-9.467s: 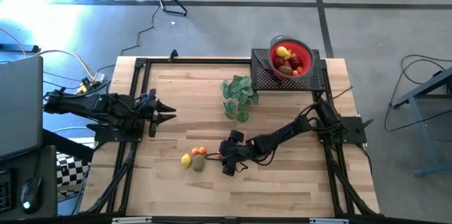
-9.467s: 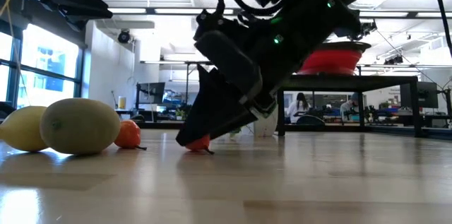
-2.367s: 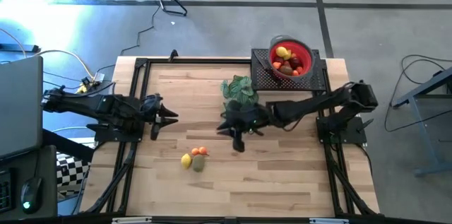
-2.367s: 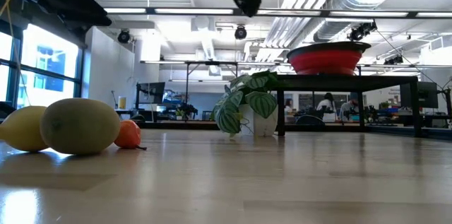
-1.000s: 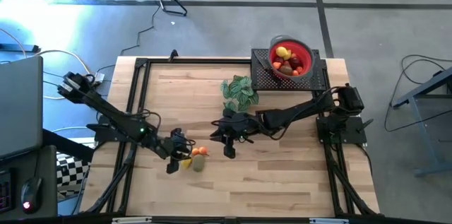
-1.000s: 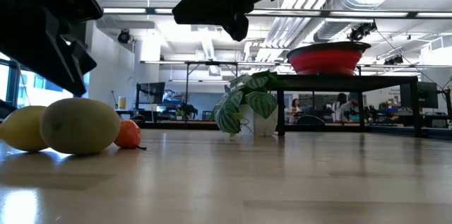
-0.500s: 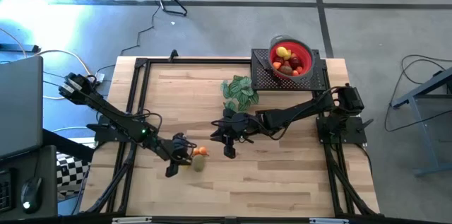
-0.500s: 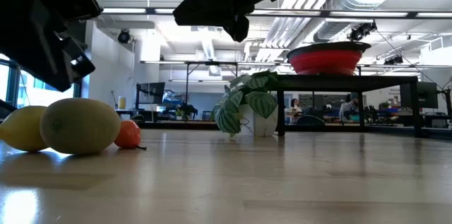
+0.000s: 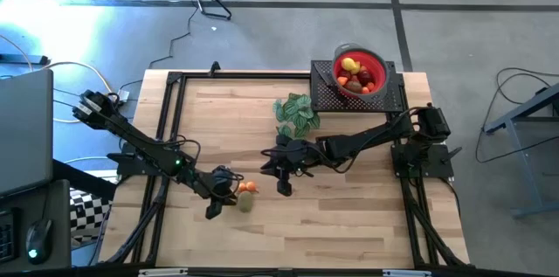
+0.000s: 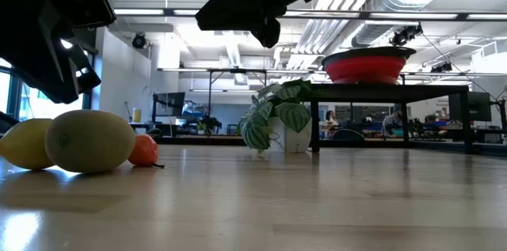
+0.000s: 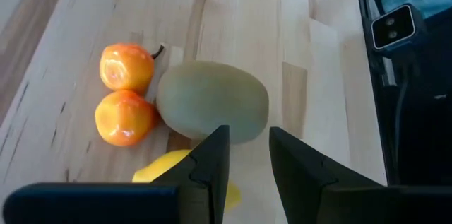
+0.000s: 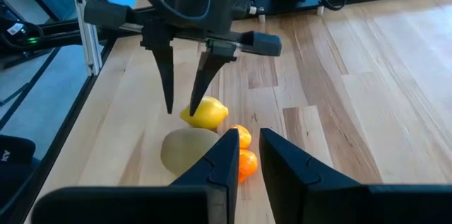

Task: Pick & Place Fruit
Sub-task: Put the kiwi into the red colander

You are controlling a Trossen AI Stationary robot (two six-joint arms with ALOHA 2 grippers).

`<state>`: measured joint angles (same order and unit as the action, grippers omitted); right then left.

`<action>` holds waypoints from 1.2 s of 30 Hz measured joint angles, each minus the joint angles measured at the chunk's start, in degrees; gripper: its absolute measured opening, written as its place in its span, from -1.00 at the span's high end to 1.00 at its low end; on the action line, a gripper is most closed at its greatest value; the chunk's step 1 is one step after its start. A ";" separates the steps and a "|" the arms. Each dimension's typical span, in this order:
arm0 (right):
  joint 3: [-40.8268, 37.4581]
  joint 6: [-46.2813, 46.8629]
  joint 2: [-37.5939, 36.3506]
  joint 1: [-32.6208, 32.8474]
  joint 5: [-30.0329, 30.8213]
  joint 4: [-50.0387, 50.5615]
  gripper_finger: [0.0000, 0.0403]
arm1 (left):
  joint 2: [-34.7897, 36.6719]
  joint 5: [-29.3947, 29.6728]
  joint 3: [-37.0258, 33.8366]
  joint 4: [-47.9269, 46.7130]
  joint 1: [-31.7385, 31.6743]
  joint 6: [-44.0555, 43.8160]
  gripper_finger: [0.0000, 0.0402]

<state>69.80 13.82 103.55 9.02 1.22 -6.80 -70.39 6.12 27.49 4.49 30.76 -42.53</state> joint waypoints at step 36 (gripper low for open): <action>0.00 -0.55 -0.02 0.00 0.12 0.51 0.75 | -11.08 2.69 10.34 -9.29 0.00 1.78 0.51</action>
<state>69.80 13.28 103.53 9.02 1.34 -6.28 -81.47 8.81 37.82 -4.80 30.76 -40.75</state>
